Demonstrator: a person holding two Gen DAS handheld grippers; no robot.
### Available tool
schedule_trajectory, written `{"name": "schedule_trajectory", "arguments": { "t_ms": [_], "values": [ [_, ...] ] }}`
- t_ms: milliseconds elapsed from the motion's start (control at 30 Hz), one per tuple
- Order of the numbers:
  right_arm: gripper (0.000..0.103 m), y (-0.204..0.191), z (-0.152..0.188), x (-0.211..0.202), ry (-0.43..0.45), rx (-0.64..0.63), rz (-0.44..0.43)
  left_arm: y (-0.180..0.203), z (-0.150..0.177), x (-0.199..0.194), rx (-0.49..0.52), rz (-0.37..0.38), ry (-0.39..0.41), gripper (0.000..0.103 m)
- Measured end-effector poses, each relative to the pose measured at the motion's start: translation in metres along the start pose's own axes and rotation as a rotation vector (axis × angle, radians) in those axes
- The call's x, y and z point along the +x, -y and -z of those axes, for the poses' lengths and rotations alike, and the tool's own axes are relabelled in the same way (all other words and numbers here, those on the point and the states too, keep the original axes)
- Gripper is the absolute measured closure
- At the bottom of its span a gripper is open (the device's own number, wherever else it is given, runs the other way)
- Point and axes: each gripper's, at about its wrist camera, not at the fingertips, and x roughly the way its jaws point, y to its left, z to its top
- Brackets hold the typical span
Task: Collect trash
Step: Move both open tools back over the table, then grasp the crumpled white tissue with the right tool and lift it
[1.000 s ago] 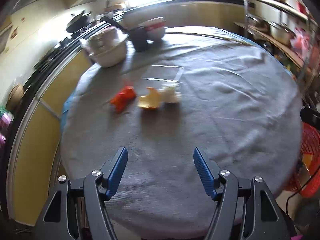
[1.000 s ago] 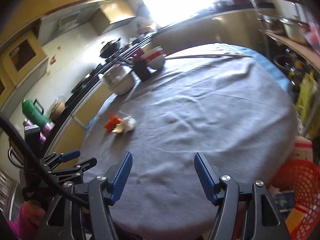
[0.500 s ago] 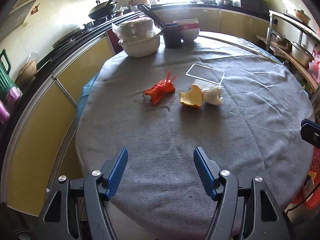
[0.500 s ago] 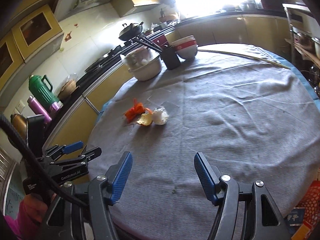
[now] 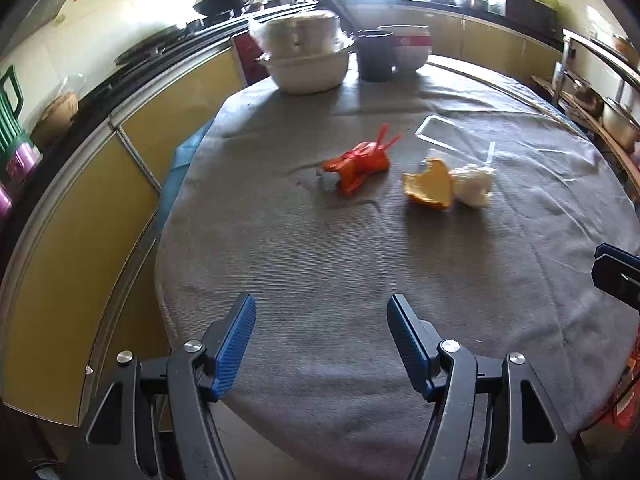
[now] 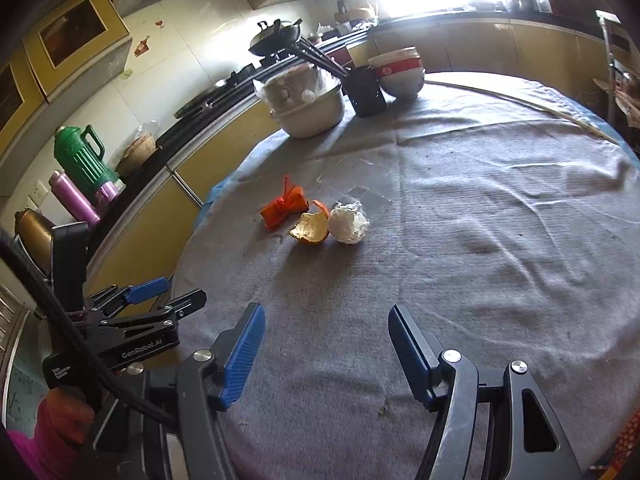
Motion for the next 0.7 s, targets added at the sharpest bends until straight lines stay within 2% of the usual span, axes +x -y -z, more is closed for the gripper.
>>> {"name": "schedule_trajectory", "arguments": {
  "t_ms": [300,600,700],
  "values": [
    [0.035,0.003,-0.023,0.048,-0.024,0.016,-0.006,-0.021,-0.011,0.023,-0.035,-0.009,-0.028,0.034],
    [0.036,0.024,-0.053,0.103,-0.036,0.123,-0.016,-0.026,-0.023,0.043,-0.042,0.012,-0.051,0.034],
    [0.042,0.029,-0.059,0.118,-0.046,0.157,-0.017,-0.023,-0.026,0.048,-0.046,0.022,-0.059,0.034]
  ]
}}
